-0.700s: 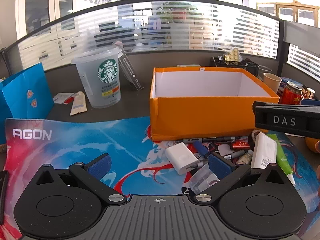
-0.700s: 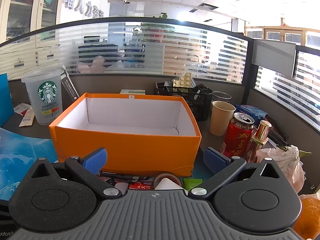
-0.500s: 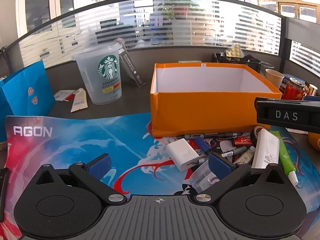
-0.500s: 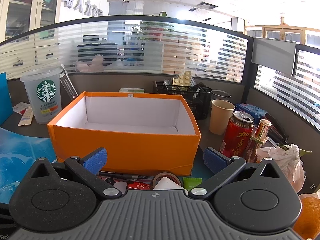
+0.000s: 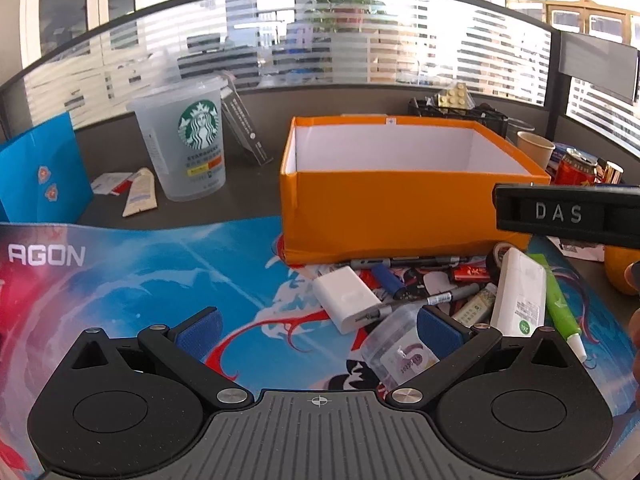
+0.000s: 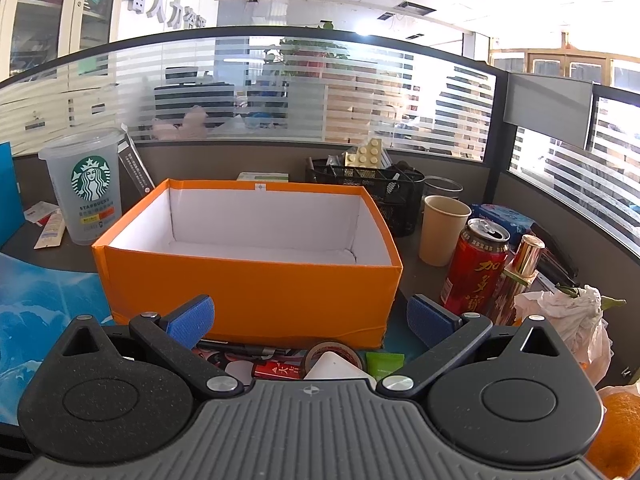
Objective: Organize rigid objects
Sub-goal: 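Move both grippers toward the pile of items in front of the orange box, then grasp the clear plastic bottle with the left gripper while the right grasps the white power bank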
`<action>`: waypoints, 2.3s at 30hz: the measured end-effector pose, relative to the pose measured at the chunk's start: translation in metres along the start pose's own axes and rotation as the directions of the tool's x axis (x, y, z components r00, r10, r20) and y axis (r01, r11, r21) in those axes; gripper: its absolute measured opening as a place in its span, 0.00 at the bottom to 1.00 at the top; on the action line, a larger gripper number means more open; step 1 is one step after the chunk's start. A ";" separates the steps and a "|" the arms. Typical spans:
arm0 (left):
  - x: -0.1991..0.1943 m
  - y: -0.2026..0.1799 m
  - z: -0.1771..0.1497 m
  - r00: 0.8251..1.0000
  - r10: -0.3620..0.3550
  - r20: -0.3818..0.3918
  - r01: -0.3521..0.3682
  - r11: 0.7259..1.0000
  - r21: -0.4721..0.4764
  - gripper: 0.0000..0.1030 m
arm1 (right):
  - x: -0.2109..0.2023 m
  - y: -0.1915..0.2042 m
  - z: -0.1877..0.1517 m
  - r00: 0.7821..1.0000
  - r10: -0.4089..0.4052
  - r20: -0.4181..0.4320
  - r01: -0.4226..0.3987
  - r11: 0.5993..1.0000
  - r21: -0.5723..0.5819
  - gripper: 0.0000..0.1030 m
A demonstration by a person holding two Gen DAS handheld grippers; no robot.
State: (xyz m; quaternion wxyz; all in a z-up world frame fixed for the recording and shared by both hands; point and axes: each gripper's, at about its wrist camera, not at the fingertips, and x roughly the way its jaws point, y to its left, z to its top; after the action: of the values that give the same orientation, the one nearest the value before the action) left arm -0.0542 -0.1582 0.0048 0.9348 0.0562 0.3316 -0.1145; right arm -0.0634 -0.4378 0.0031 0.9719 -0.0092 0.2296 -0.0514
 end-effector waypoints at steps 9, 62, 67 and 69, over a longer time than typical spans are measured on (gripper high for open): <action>0.018 -0.005 -0.011 0.999 -0.003 -0.048 0.002 1.000 -0.022 1.00 | 0.010 -0.002 -0.003 0.999 0.007 -0.032 -0.006 1.000 0.011 1.00; 0.075 0.001 -0.047 1.000 -0.016 -0.002 0.016 1.000 -0.010 0.94 | 0.044 -0.038 -0.069 0.978 0.196 -0.072 -0.176 0.959 0.222 0.90; 0.070 -0.001 -0.047 0.996 -0.089 0.029 0.087 0.995 0.056 0.62 | 0.053 -0.032 -0.075 0.979 0.170 -0.109 -0.140 0.960 0.241 0.70; 0.072 0.002 -0.047 0.993 -0.113 0.030 0.111 0.992 0.066 0.61 | 0.053 -0.026 -0.077 0.984 0.142 -0.107 -0.119 0.974 0.193 0.69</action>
State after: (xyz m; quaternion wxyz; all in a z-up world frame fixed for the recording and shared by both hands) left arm -0.0276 -0.1606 -0.0768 0.9301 0.0655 0.3144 -0.1782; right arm -0.0538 -0.4690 -0.0884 0.9542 0.0996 0.2821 -0.0091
